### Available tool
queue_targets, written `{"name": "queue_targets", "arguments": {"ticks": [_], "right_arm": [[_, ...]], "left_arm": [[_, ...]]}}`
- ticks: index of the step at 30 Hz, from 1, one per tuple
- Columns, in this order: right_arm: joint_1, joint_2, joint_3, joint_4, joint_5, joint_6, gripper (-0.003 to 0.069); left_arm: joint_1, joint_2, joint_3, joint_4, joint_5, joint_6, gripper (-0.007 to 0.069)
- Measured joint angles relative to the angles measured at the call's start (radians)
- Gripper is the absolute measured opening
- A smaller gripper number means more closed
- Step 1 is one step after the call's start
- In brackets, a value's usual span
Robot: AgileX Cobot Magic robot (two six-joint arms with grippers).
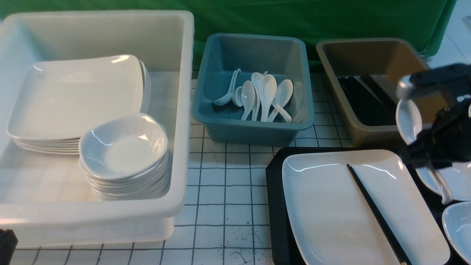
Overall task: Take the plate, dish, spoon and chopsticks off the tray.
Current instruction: Use the right arm to put the soup spoon into the small storage box in the middle
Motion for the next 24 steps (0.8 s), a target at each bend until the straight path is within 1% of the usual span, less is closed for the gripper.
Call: {"name": "queue_targets", "arguments": {"ticks": [2,4,5,6,8,17,20,24], "right_arm": [[0.000,0.010,-0.064,0.066,-0.035,-0.033,0.0144],[0.000,0.047,-0.137,0.159,-0.066,-0.081,0.0144],[0.001,0.057,-0.152,0.178,-0.070,-0.089,0.0144],[0.007,0.108,-0.215,0.243,-0.078,-0.120,0.0144],[0.027,0.177,-0.289,0.279,-0.087,-0.138,0.0144],[0.176,0.533,-0.638,0.309,-0.199,-0.154,0.0144],[0.192,0.620,-0.707,0.309,-0.249,-0.157,0.0144],[0.192,0.695,-0.731,0.307,-0.325,-0.157,0.0158]], "left_arm": [[0.000,0.000,0.000,0.000,0.000,0.000,0.0021],[0.000,0.000,0.000,0.000,0.000,0.000,0.0021],[0.000,0.000,0.000,0.000,0.000,0.000,0.0021],[0.000,0.000,0.000,0.000,0.000,0.000,0.0021],[0.000,0.000,0.000,0.000,0.000,0.000,0.0021],[0.000,0.000,0.000,0.000,0.000,0.001,0.0022],[0.000,0.000,0.000,0.000,0.000,0.000,0.0022],[0.000,0.000,0.000,0.000,0.000,0.000,0.0022]]}}
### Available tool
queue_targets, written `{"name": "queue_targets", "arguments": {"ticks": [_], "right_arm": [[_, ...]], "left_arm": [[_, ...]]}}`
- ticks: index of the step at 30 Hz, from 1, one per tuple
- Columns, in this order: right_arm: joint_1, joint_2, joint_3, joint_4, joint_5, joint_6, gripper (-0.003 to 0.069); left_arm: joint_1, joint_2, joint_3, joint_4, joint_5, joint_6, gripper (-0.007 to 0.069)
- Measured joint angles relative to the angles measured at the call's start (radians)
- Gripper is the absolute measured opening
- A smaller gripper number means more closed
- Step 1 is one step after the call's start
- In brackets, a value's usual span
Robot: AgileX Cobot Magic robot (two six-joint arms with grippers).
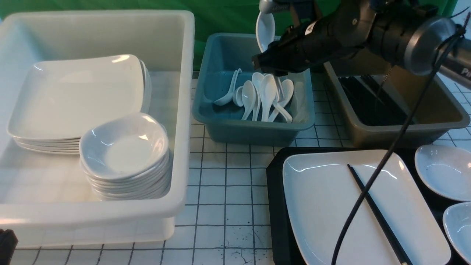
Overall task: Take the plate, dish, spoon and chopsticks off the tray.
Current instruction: Use the right arm to put the soup spoon into the small storage box in the middle, then use the right arm to grab a pair of chopsticks from the plate
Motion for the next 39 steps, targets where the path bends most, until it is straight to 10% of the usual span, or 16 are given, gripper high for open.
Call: {"name": "queue_targets", "arguments": {"ticks": [13,25,39], "right_arm": [[-0.001,-0.001,-0.002,-0.029,0.050,-0.001,0.0332],[-0.001,-0.349,0.017,-0.280,0.648,0.064,0.0056],[-0.019,-0.608,0.782,-0.301,0.607,0.197,0.0041]], "left_arm": [[0.000,0.000,0.000,0.000,0.000,0.000,0.0022],[0.000,0.000,0.000,0.000,0.000,0.000,0.0022],[0.000,0.000,0.000,0.000,0.000,0.006,0.0022]]}}
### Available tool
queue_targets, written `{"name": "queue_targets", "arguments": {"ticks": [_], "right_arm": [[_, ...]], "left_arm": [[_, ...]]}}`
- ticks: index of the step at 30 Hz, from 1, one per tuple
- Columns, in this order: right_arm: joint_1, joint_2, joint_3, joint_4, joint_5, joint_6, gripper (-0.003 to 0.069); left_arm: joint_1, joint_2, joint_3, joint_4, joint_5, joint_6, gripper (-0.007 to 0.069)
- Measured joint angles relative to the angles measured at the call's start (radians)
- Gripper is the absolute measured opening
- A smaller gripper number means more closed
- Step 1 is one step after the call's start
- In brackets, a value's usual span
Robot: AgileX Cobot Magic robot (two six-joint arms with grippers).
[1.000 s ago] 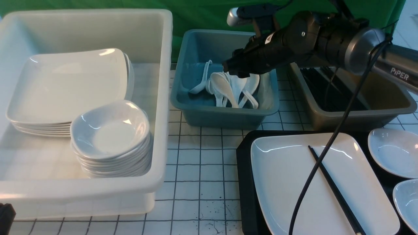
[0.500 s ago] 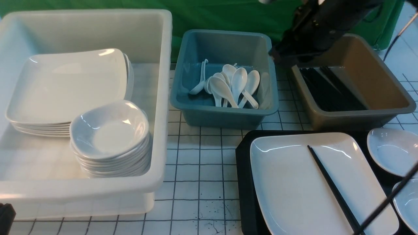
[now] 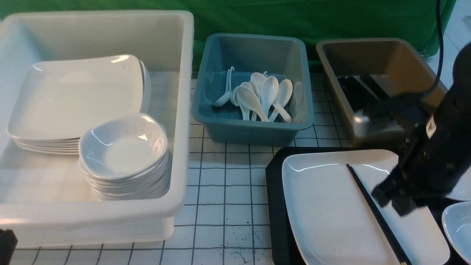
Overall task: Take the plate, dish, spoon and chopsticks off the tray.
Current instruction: Use the right arm to grab a pair of chopsticks from the plate
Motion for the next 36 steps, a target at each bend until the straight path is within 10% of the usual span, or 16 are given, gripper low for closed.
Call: {"name": "queue_targets", "arguments": {"ticks": [17,27,36], "right_arm": [[0.000,0.110,0.161,-0.092,-0.246,0.142,0.0388],[0.000,0.192,0.158,-0.117,-0.257,0.149,0.0389],[0.000,0.200,0.152,-0.113,-0.217,0.141,0.0124]], "left_arm": [[0.000,0.000,0.000,0.000,0.000,-0.006,0.0022],[0.000,0.000,0.000,0.000,0.000,-0.006,0.0022],[0.000,0.000,0.000,0.000,0.000,-0.006,0.0022]]}}
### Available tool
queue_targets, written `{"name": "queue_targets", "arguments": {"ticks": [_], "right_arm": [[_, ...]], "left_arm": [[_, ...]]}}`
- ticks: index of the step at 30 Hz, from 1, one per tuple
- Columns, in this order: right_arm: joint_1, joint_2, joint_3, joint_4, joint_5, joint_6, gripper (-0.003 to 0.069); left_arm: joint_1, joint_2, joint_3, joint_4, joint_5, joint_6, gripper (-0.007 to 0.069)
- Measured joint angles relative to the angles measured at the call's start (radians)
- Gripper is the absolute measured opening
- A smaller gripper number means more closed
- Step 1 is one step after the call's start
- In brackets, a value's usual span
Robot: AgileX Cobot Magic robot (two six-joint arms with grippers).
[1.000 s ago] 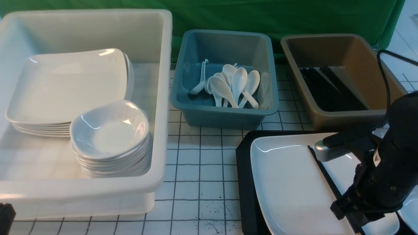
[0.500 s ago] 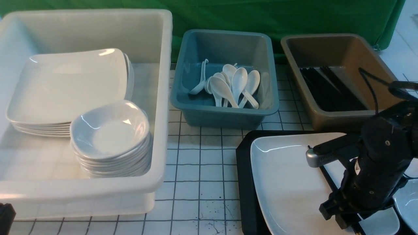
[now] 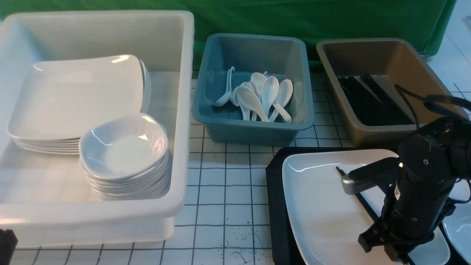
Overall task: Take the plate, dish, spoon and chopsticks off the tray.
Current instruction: Use the right arm to grab a pair of chopsticks from the plate
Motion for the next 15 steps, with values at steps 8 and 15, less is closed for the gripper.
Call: {"name": "queue_targets", "arguments": {"ticks": [8,15], "right_arm": [[0.000,-0.124,0.006,-0.006,0.099,-0.041,0.0125],[-0.001,-0.335,-0.063,-0.071,0.078,-0.044,0.0125]], "left_arm": [[0.000,0.000,0.000,0.000,0.000,0.000,0.0022],[0.000,0.000,0.000,0.000,0.000,0.000,0.0022]]}}
